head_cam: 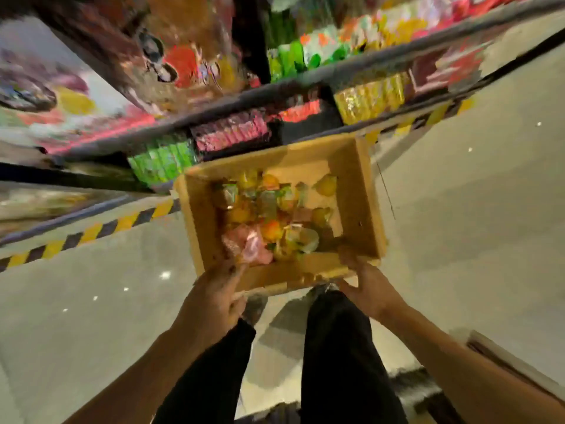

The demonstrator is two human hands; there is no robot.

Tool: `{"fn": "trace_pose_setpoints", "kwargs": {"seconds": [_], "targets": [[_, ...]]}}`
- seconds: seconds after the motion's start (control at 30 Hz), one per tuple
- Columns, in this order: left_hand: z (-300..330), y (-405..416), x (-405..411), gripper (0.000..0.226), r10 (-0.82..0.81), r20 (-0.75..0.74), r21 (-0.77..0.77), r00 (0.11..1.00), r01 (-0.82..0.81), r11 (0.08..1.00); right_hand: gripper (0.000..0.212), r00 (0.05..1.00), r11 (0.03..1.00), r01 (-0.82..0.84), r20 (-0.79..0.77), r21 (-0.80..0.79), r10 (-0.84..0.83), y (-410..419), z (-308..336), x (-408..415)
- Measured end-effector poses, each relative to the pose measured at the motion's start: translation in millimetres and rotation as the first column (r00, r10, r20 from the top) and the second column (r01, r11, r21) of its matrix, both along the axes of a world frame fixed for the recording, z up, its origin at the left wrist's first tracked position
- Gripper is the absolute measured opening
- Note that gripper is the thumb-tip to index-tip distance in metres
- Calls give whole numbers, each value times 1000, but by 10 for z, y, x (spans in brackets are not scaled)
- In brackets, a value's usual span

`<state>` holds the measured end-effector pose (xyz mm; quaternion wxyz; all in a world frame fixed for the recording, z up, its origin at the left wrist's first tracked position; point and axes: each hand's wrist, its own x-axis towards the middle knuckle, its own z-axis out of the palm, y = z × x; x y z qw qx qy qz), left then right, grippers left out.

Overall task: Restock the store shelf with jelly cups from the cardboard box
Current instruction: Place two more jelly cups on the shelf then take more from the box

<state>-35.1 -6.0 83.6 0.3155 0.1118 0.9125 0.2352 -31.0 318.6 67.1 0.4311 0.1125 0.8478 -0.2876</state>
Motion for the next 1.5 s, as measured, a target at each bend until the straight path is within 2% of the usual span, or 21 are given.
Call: {"fn": "trace_pose_setpoints", "kwargs": {"seconds": [0.07,0.2,0.27,0.33,0.4,0.47,0.53,0.6,0.63,0.67,0.73,0.8,0.87,0.93,0.97,1.0,1.07,1.13,1.27,1.37,1.5], "targets": [[-467,16,128,66,-87,-2,-53,996,87,995,56,999,999,-48,5,-16,49,-15,-438,49],[-1108,144,157,74,-18,97,-63,995,24,998,57,994,993,-107,5,-55,108,-64,-1171,-32],[-1407,172,126,64,18,120,-76,993,-9,997,58,992,990,-129,0,-51,129,-150,-1491,-169],[-1646,205,49,40,45,108,-63,993,-39,997,59,995,994,-103,1,-37,103,-231,-1843,-309],[-1844,222,-80,40,-9,92,-52,996,14,999,60,998,998,-54,-35,-44,53,-259,-2164,-433],[-2043,242,-284,51,-54,76,-78,996,60,995,60,992,998,-47,-117,-47,41,-231,-2479,-565],[-2215,267,-456,55,-81,25,-74,996,82,994,58,975,997,-71,-209,32,76,-225,-2716,-698],[-2415,287,-572,61,-147,-21,-73,989,145,987,61,918,987,-73,-376,146,124,-258,-2909,-884],[-2507,299,-631,63,-167,-17,-70,986,165,984,67,868,973,-124,-455,193,201,-259,-3008,-999],[-2588,320,-687,63,-172,-17,-68,985,171,983,64,856,952,-202,-431,228,285,-241,-3089,-1096],[-2696,370,-806,60,-157,-33,-41,987,156,987,46,882,908,-367,-234,203,409,-200,-3303,-1219],[-2803,382,-872,59,-154,-66,-24,986,153,988,53,847,864,-480,-176,151,502,-168,-3518,-1209],[-2888,389,-900,60,-145,-64,-2,987,145,989,67,852,884,-465,-245,49,462,-201,-3611,-1173],[-2977,382,-893,59,-129,-70,33,989,132,991,48,840,890,-455,-321,23,438,-224,-3664,-1112],[-3002,383,-882,59,-122,-66,45,990,125,991,37,867,908,-419,-285,28,409,-226,-3703,-1076],[-3014,384,-867,60,-111,-52,54,992,114,992,35,924,953,-302,-237,35,302,-245,-3748,-1031],[-3005,380,-828,60,-74,-13,70,997,75,995,52,901,960,-256,-331,113,280,-232,-3828,-983],[-2940,379,-792,59,-41,16,77,999,40,996,70,854,934,-326,-378,147,358,-224,-3780,-986],[-2819,360,-723,55,0,-3,89,1000,0,996,85,786,936,-318,-508,154,351,-170,-3537,-1042],[-2757,347,-757,54,16,-16,76,1000,-14,997,92,809,933,-354,-476,72,344,-121,-3228,-1082],[-2777,428,-918,63,69,73,66,995,-74,995,84,926,943,-320,-243,-93,290,1,-2851,-1165]]}}
